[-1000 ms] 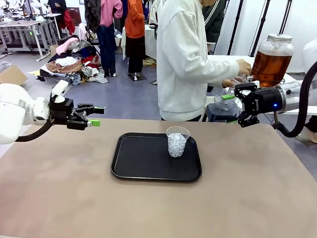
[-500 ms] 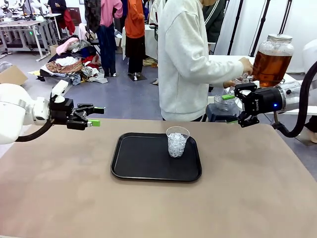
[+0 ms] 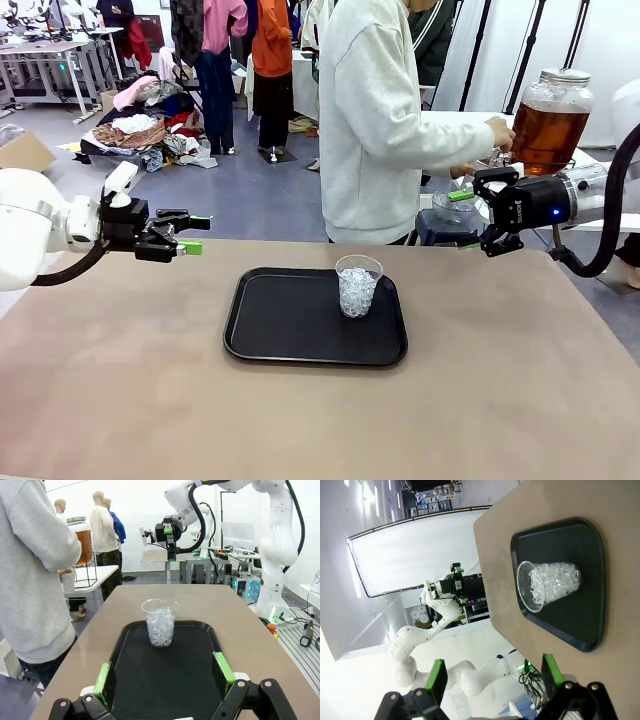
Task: Pour the drink into the iced cup.
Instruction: Pick up the iced cup indicated by the human and present it to them.
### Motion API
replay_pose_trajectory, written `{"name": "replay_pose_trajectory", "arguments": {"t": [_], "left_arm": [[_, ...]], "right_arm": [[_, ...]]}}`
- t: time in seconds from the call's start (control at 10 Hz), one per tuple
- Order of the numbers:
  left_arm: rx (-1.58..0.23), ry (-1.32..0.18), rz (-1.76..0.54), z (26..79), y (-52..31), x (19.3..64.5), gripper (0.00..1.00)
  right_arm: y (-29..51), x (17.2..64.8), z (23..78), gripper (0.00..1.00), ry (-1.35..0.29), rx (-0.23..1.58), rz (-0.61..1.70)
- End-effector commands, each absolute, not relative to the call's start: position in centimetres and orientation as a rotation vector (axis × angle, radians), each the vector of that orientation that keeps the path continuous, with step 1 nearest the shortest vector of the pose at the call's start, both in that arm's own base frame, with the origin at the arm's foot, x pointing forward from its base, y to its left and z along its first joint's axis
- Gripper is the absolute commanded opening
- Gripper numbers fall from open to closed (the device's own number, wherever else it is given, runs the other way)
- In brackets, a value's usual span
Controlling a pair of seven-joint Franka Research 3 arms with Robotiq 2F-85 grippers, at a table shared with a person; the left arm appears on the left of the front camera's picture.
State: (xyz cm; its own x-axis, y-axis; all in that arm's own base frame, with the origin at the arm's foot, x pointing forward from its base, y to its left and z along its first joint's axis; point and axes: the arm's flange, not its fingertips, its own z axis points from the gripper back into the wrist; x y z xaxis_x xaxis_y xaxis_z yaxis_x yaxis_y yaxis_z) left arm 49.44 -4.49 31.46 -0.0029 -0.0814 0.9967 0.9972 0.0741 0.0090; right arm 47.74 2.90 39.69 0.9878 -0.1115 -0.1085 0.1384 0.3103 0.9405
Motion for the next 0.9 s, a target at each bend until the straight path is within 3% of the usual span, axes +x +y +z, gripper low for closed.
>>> {"name": "replay_pose_trajectory", "arguments": {"t": [0.0, 0.8], "left_arm": [[-1.092, -1.190, -1.198, 31.56, -4.55, 49.45, 1.00], [-1.092, -1.190, -1.198, 31.56, -4.55, 49.45, 1.00]], "right_arm": [[2.99, 47.77, 39.84, 1.00, 0.024, 1.245, -0.162], [2.99, 47.77, 39.84, 1.00, 0.024, 1.245, -0.162]]}}
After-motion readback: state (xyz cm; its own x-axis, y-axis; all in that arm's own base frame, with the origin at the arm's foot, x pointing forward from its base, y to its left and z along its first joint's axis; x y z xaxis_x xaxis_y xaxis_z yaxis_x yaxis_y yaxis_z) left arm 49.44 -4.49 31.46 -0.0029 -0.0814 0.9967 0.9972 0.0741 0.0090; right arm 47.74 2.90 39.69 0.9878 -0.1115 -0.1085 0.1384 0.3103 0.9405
